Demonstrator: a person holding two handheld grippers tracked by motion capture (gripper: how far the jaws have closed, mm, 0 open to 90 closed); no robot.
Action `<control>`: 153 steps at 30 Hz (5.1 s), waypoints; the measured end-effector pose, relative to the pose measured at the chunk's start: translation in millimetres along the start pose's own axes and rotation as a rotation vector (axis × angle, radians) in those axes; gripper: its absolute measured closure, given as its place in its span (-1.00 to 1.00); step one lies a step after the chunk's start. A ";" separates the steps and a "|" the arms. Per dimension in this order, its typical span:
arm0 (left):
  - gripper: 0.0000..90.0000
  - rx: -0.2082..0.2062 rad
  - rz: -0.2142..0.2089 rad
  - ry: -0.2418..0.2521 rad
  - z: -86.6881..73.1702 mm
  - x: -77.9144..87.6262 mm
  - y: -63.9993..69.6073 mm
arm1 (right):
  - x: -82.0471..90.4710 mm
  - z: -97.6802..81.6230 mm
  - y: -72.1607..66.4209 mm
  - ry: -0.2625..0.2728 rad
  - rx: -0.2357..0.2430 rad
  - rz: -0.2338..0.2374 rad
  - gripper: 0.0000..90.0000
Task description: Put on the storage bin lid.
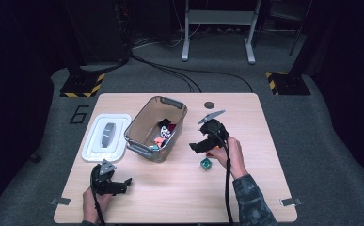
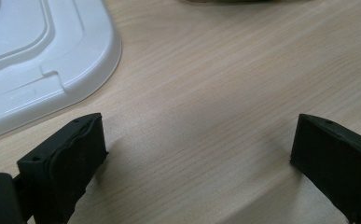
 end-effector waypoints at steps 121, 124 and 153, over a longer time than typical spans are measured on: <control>-0.93 -0.011 -0.003 0.000 0.1 0.2 -0.8 | 6.9 30.8 2.8 0.053 -0.004 0.008 0.30; -0.93 -0.011 -0.003 0.000 0.1 0.1 -0.9 | 7.3 36.8 2.6 0.057 -0.002 0.007 0.30; -0.93 -0.004 -0.003 0.001 0.0 0.0 -0.2 | -8.8 79.6 -4.7 0.050 0.052 0.018 0.30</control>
Point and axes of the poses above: each handheld gripper's, and its own axes: x roughly backward along the jaws, z roughly out of its top, y roughly to its right, the point moved 8 cm from there along -x, roughly forward along the jaws, and after that the axes turned 15 degrees about y, right-handed, at the moved point
